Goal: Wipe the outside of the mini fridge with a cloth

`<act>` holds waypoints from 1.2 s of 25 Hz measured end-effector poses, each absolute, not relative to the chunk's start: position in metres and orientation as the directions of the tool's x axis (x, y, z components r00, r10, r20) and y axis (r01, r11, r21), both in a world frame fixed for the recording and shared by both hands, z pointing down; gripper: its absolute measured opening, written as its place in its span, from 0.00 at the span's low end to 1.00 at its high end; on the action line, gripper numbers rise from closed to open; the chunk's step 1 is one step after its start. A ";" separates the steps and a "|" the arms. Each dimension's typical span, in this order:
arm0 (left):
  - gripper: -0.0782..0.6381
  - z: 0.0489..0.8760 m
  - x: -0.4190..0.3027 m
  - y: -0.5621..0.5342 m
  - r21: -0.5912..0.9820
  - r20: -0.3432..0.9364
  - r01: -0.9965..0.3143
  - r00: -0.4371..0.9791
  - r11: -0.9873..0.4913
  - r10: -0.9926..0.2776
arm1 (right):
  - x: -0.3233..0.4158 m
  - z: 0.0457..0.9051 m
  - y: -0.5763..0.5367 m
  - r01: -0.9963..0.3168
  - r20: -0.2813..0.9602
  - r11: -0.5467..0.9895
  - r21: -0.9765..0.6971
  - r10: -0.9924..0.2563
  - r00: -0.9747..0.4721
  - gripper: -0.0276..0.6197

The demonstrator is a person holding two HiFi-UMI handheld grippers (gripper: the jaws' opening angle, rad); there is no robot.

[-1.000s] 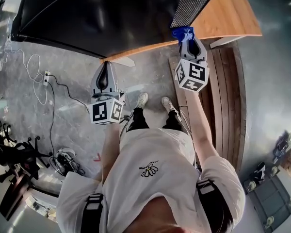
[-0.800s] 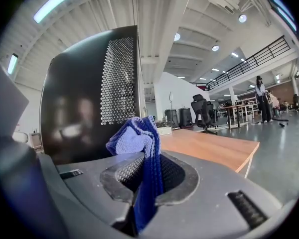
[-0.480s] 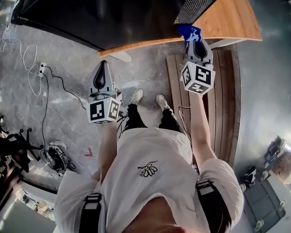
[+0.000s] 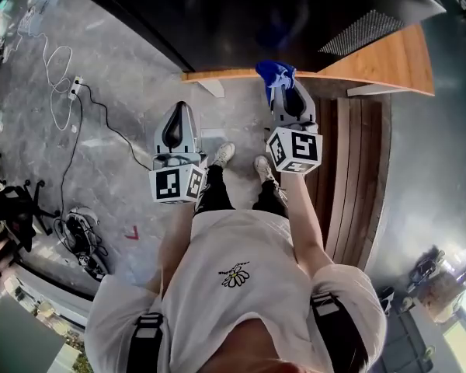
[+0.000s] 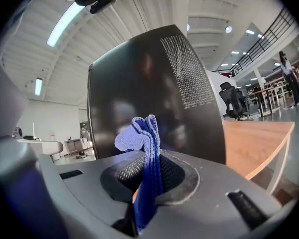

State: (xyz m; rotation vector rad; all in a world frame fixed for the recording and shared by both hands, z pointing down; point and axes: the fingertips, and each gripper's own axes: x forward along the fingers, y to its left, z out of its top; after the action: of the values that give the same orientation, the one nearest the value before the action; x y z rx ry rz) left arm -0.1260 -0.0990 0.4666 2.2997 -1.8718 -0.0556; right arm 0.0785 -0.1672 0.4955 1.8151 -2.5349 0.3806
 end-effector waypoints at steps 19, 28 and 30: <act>0.12 0.485 -0.247 -0.093 0.113 0.091 -0.989 0.103 -0.092 -0.991 | -0.152 0.540 -0.192 -0.854 0.175 0.479 -0.203 -0.840 -0.513 0.14; 0.12 0.490 -0.205 -0.088 0.126 0.110 -0.983 0.151 -0.136 -0.982 | -0.074 0.543 -0.197 -0.906 0.198 0.369 -0.207 -0.891 -0.408 0.14; 0.12 0.492 -0.191 -0.087 0.132 0.113 -0.979 0.168 -0.153 -0.979 | -0.049 0.544 -0.198 -0.921 0.204 0.342 -0.188 -0.903 -0.377 0.14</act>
State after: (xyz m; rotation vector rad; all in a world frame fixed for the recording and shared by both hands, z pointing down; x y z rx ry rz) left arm -0.1910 -0.0872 0.4915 2.2612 -1.9213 0.0007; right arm -0.0489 -0.1978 0.5443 1.7155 -2.5208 0.4200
